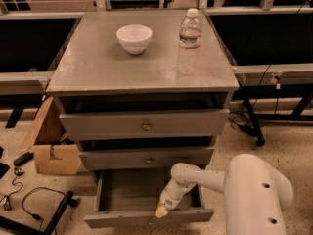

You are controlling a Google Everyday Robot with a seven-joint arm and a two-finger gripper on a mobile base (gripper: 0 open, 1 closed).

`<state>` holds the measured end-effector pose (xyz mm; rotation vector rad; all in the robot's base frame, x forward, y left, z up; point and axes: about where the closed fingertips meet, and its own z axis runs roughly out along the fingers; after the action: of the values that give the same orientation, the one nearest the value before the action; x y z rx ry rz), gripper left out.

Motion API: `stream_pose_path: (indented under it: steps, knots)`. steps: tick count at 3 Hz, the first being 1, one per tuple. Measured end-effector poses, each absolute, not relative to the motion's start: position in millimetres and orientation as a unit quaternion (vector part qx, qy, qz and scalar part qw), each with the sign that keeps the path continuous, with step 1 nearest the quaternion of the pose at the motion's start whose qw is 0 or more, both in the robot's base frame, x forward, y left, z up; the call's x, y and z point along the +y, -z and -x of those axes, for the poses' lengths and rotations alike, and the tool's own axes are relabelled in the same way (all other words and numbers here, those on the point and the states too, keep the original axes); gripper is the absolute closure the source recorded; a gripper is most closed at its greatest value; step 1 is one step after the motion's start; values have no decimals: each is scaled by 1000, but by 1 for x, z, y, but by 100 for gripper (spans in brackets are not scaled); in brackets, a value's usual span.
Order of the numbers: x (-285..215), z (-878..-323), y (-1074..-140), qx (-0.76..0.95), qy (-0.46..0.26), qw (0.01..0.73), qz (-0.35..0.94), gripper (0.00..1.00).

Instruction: Open bottom drawer

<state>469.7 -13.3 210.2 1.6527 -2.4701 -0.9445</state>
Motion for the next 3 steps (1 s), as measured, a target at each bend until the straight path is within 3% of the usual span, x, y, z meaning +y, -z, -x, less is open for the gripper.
stream_pose_path:
  steps: [1, 3]
  knots:
    - [-13, -470, -210, -792, 303, 12, -530, 50]
    - [-13, -470, -210, -792, 303, 12, -530, 4]
